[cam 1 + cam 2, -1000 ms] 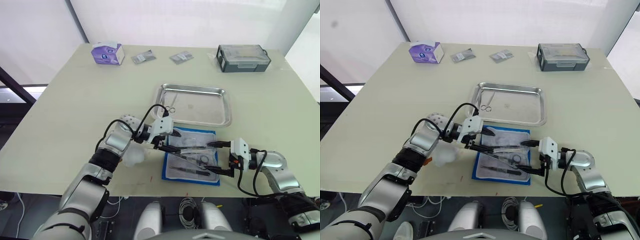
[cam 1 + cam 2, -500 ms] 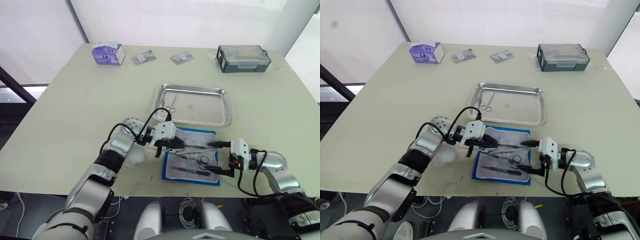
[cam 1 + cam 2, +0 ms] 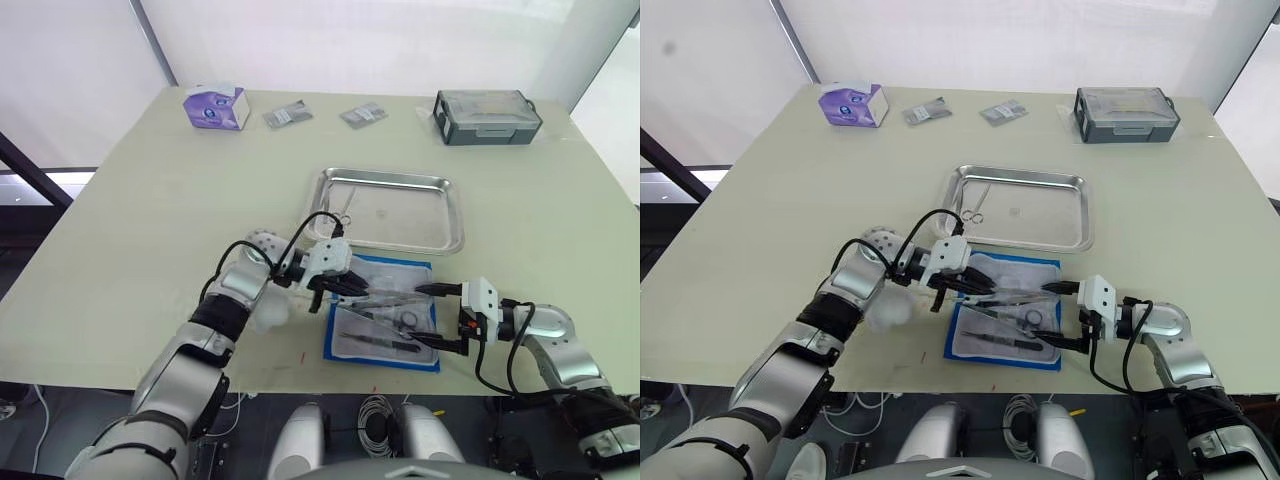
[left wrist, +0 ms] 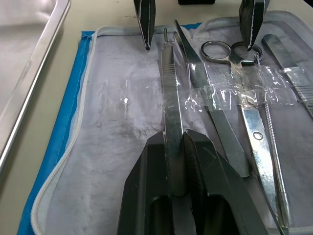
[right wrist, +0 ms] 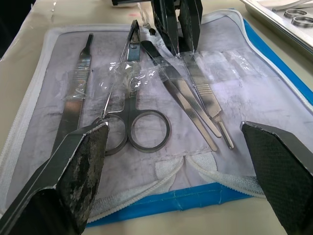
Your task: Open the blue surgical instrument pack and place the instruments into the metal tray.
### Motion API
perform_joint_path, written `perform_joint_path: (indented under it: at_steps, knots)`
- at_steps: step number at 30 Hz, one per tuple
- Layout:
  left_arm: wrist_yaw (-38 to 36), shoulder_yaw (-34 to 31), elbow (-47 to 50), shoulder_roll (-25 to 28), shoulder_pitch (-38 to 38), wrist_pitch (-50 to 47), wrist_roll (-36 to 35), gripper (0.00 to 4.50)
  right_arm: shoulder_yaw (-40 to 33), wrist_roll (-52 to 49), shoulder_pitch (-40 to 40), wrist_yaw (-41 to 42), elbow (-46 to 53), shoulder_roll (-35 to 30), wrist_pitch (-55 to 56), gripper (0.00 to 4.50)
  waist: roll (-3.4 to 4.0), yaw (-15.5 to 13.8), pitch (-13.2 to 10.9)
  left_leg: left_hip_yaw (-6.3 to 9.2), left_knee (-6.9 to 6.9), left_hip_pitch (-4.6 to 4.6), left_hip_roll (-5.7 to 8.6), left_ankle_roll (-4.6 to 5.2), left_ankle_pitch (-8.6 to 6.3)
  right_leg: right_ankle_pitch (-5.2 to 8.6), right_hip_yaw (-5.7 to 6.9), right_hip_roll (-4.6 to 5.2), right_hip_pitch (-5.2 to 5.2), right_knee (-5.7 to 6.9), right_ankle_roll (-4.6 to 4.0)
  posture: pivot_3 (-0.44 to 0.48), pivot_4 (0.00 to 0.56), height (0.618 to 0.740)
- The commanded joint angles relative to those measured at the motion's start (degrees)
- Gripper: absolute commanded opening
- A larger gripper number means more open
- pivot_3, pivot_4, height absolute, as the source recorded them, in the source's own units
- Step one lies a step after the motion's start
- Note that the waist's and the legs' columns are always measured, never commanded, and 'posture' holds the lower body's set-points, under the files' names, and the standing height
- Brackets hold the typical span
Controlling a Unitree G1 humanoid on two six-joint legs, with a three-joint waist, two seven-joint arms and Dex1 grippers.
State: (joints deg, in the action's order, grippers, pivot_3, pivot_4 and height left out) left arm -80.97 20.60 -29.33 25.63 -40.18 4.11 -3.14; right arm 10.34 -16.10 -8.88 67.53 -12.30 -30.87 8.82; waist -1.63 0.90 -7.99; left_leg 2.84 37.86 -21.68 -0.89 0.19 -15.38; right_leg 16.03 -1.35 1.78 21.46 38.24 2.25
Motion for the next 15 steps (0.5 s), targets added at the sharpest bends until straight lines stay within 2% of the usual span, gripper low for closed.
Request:
perform_joint_path:
  at_steps: [1, 15]
  knots:
    - [-1.2, -1.2, 3.4, 0.7, -1.2, -1.9, -1.3, 0.03, 3.9, 5.2, 4.0, -0.1, -5.3, -1.3, -4.4, 4.50, 0.00, 0.0, 0.0, 0.00, 0.00, 0.00, 0.00, 0.00, 0.00, 0.00, 0.00, 0.00, 0.00, 0.00, 0.00, 0.000, 0.150, 0.740]
    - [-2.6, -0.9, 8.5, 2.8, -1.5, -6.5, -1.3, 0.03, 4.3, 5.2, 3.9, -0.1, -5.5, -1.0, -4.8, 4.50, 0.00, 0.0, 0.0, 0.01, 0.00, 0.00, -0.01, 0.00, 0.00, 0.00, -0.01, 0.00, 0.00, -0.01, 0.00, 0.000, 0.150, 0.740]
